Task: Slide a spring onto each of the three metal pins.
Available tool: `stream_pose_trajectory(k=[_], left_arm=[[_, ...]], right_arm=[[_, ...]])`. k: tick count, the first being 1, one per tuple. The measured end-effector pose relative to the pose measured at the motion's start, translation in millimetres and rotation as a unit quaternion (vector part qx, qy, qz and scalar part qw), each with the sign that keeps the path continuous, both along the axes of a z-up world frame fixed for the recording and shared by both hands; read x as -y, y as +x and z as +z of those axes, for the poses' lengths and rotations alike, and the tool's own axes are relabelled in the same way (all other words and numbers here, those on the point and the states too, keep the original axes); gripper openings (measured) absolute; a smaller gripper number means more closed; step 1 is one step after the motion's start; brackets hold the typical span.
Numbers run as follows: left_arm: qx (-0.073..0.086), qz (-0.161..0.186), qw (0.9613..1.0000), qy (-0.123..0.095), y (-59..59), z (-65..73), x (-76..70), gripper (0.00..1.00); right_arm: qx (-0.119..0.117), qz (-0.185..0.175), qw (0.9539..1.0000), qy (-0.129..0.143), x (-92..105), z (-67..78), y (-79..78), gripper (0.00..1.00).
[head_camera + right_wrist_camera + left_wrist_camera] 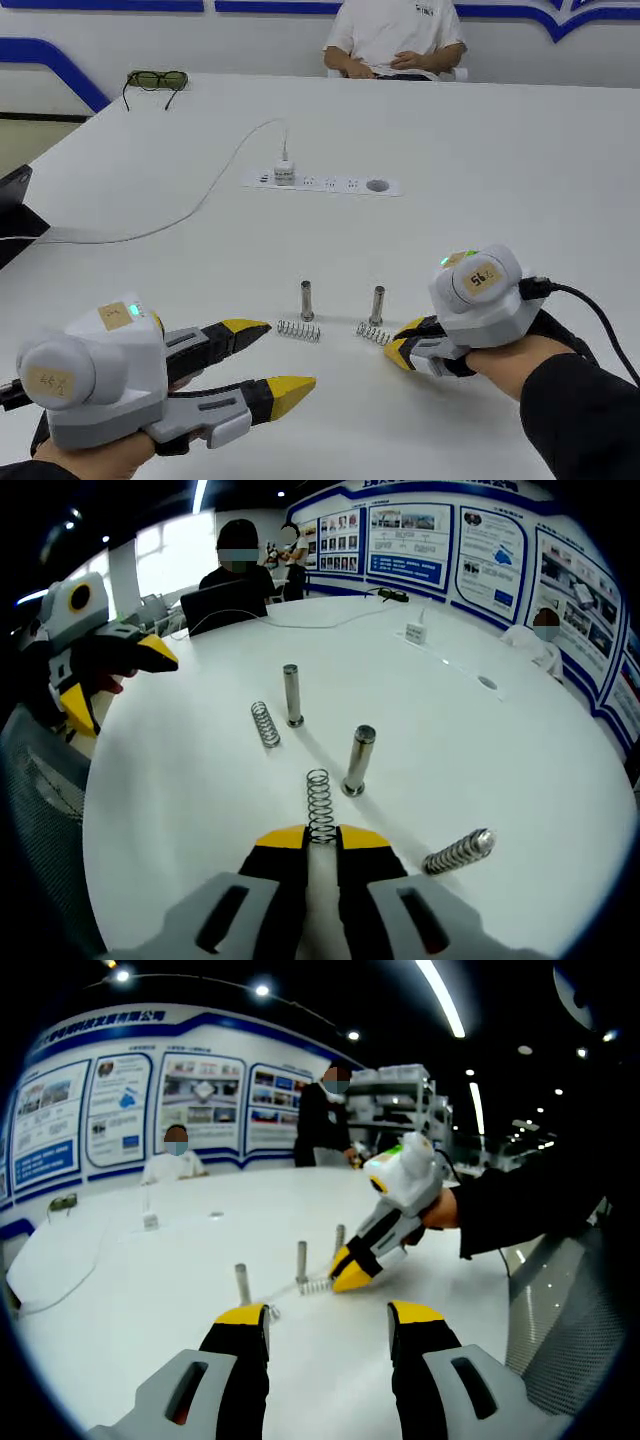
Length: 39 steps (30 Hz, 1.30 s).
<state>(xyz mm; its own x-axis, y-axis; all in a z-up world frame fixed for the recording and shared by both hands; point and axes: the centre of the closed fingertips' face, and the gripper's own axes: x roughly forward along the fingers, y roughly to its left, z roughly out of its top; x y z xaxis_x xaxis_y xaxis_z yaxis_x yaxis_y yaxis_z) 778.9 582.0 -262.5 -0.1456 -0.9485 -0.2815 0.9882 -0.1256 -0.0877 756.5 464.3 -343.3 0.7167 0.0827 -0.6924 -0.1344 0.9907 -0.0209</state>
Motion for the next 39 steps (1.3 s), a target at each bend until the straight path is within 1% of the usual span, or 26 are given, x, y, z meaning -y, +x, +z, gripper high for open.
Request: stream_pose_trajectory(k=[3,11,15,20,27,31,39], left_arm=[[-0.001,-0.002,1.0,-0.001,-1.4,0.5,0.4,0.49],[0.001,-0.011,0.9999,0.0,-5.3,-1.0,2.1,0.48],[0.004,-0.016,0.9999,0.002,-6.6,-1.4,3.0,0.48],[0.012,-0.026,0.9996,0.007,-8.0,-3.5,4.9,0.48],[0.023,-0.042,0.9988,0.011,-11.3,-5.0,10.6,0.47],[0.036,-0.056,0.9977,0.017,-13.4,-8.7,15.3,0.46],[0.05,-0.083,0.995,0.024,-21.3,-11.2,25.9,0.44]], right_arm=[[0.001,0.0,1.0,-0.001,-0.5,4.1,-1.5,0.12],[0.008,0.008,0.9999,-0.012,-3.8,21.6,-3.6,0.11],[0.007,0.014,0.9998,-0.016,-5.4,27.1,-5.3,0.11],[0.001,0.027,0.9994,-0.021,-10.5,33.9,-9.6,0.11],[-0.011,0.051,0.9984,-0.022,-23.6,45.8,-14.9,0.11],[-0.018,0.065,0.9975,-0.024,-31.4,50.6,-18.1,0.11],[-0.027,0.087,0.9956,-0.024,-46.0,60.6,-23.6,0.11]])
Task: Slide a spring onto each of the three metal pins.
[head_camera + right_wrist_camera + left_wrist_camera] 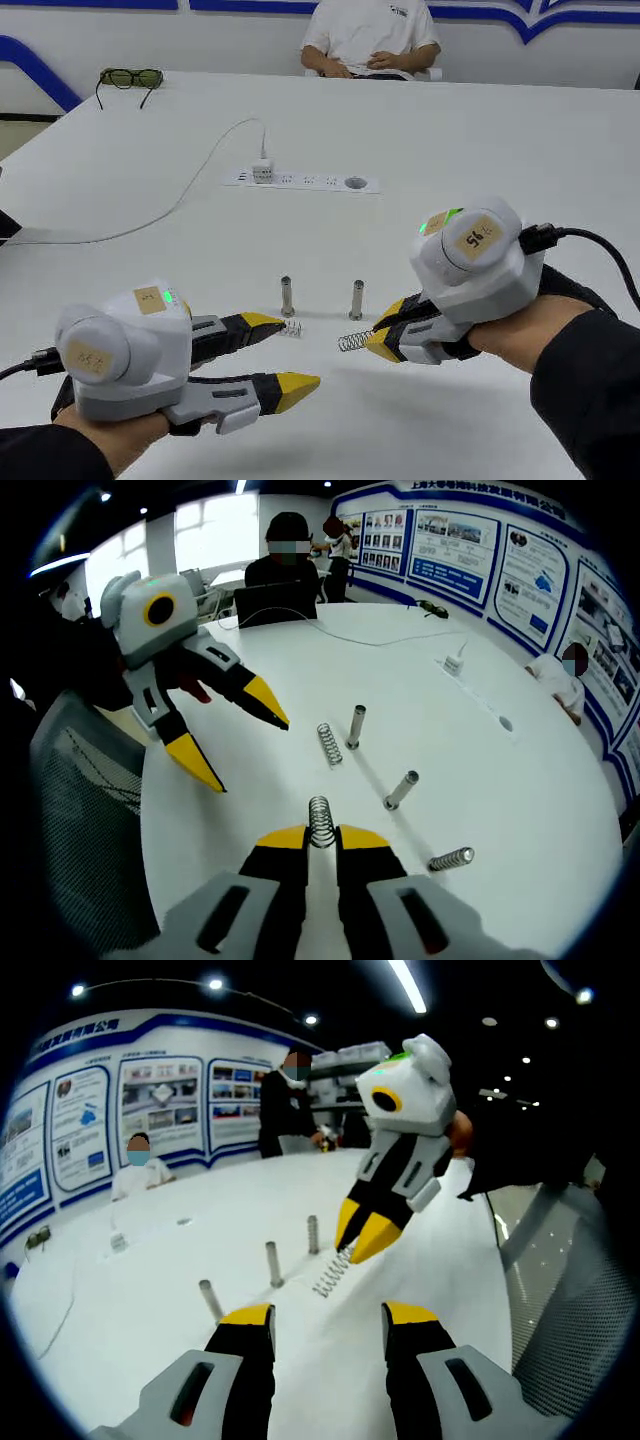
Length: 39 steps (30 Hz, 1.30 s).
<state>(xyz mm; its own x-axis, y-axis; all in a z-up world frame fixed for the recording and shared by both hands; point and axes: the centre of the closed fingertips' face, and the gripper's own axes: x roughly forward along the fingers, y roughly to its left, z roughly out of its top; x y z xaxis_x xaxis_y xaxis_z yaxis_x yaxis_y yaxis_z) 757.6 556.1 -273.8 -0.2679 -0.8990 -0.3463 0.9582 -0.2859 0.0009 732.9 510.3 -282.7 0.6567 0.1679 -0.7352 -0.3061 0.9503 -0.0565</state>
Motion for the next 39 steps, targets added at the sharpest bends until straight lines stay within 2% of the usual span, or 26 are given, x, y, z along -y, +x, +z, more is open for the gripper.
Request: stream_pose_trajectory(k=[8,12,18,29,34,39], left_arm=[[0.017,-0.029,0.9994,0.005,-10.6,-5.0,7.6,0.4],[0.028,-0.042,0.9987,0.008,-15.0,-8.7,9.6,0.38],[0.036,-0.052,0.998,0.005,-21.2,-8.0,11.1,0.35],[0.066,-0.073,0.9952,-0.007,-28.9,-8.0,12.9,0.2],[0.071,-0.076,0.9945,-0.01,-30.4,-7.4,12.9,0.13],[0.063,-0.075,0.9952,-0.007,-31.7,-7.8,12.7,0.12]], right_arm=[[-0.007,0.02,0.9998,-0.001,-13.5,11.3,-3.8,0.11],[-0.013,0.028,0.9995,0.008,-21.5,16.3,-5.0,0.11],[-0.022,0.036,0.999,0.011,-28.3,18.3,-6.4,0.11],[-0.034,0.041,0.9983,0.024,-35.4,20.1,-10.3,0.11],[-0.037,0.041,0.9981,0.029,-38.3,21.5,-11.2,0.11],[-0.031,0.041,0.9983,0.028,-39.9,25.5,-9.7,0.11]])
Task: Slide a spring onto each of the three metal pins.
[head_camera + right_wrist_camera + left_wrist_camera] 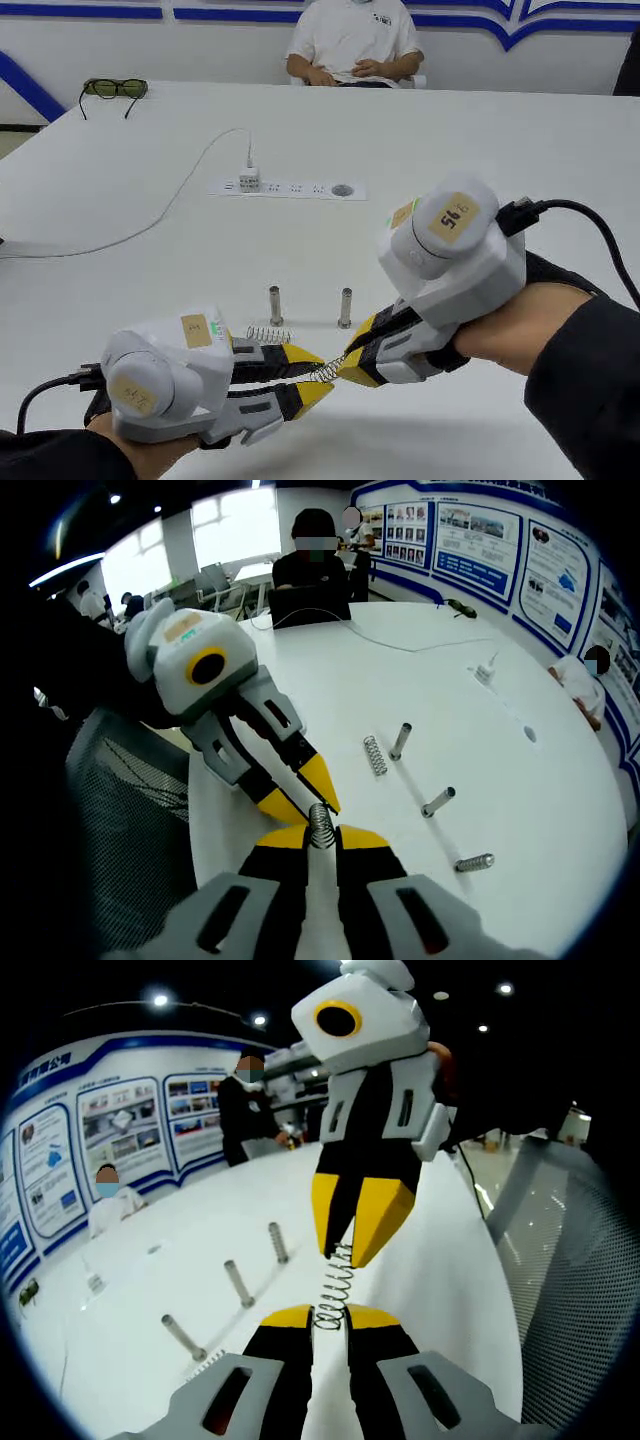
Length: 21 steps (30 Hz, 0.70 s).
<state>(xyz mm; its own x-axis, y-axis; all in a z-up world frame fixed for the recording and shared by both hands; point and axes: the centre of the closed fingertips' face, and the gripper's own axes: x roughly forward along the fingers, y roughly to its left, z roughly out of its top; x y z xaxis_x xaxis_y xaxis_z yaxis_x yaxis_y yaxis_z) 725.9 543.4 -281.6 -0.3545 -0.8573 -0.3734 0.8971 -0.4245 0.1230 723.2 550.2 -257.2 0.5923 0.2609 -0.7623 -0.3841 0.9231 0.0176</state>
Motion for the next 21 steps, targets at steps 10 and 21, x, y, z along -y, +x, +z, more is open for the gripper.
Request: stream_pose_trajectory(k=[10,21], left_arm=[[-0.03,0.006,0.9995,0.005,-3.1,2.4,0.7,0.11],[-0.07,0.016,0.9974,0.003,-4.1,8.4,1.5,0.11]], right_arm=[[0.024,-0.005,0.9997,0.005,-0.6,7.6,7.3,0.11],[0.052,-0.004,0.9986,0.01,-4.4,17.2,15.6,0.11]])
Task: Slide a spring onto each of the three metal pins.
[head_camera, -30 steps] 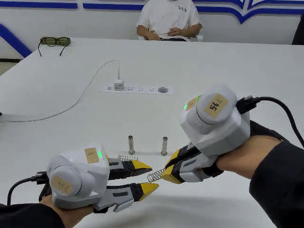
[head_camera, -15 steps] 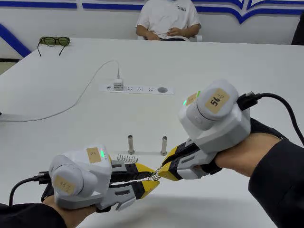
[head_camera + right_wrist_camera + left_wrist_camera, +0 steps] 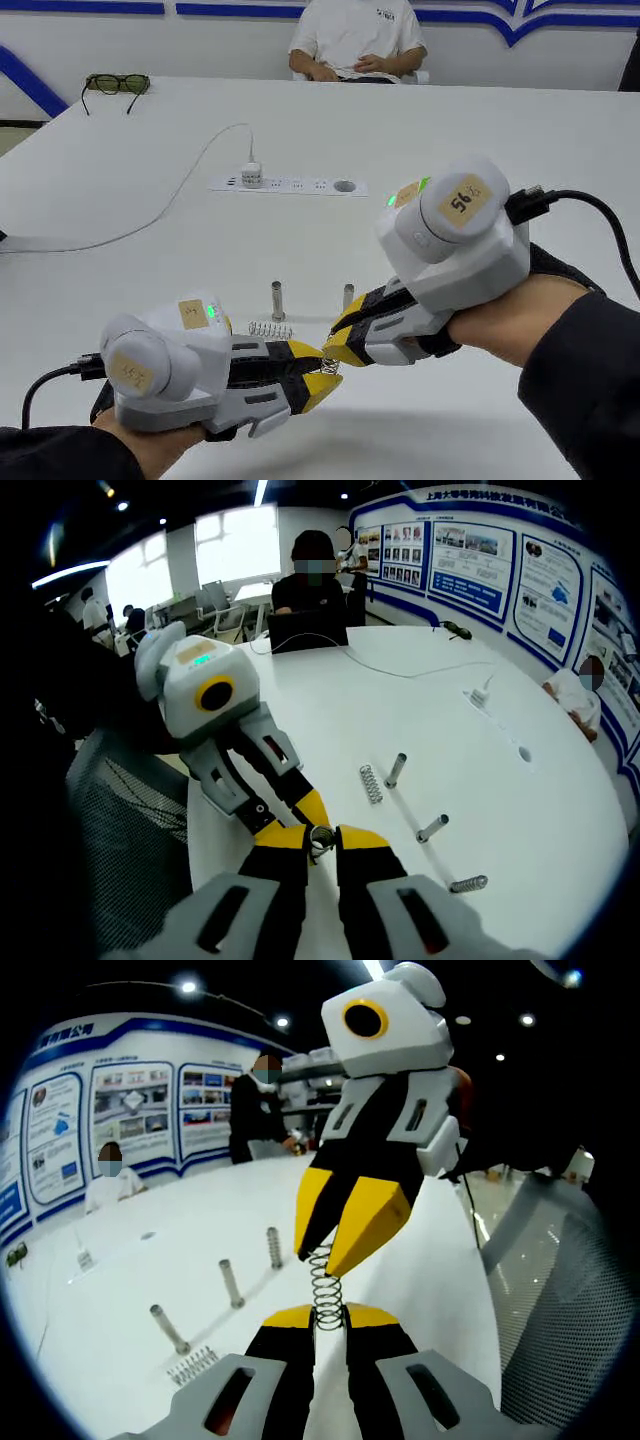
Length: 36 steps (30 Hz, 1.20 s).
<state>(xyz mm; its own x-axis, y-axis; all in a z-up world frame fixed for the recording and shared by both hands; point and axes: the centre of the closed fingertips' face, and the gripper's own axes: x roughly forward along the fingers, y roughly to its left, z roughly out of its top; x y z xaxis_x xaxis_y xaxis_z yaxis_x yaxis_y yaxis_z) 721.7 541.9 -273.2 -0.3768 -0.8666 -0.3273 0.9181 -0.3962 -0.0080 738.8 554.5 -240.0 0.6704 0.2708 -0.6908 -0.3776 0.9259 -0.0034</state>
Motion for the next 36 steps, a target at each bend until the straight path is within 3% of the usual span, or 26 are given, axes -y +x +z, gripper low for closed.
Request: stream_pose_trajectory(k=[14,23,36], left_arm=[[-0.032,0.016,0.9993,-0.002,4.8,2.9,0.7,0.1],[-0.067,0.031,0.9971,-0.016,9.5,13.0,2.6,0.1],[-0.093,0.046,0.9942,-0.03,12.9,24.2,3.0,0.1]], right_arm=[[0.028,0.005,0.9996,-0.002,-1.1,2.4,4.8,0.16],[0.054,-0.009,0.9985,0.004,1.7,8.1,7.1,0.16],[0.088,-0.021,0.9957,0.019,0.9,21.2,15.1,0.13]])
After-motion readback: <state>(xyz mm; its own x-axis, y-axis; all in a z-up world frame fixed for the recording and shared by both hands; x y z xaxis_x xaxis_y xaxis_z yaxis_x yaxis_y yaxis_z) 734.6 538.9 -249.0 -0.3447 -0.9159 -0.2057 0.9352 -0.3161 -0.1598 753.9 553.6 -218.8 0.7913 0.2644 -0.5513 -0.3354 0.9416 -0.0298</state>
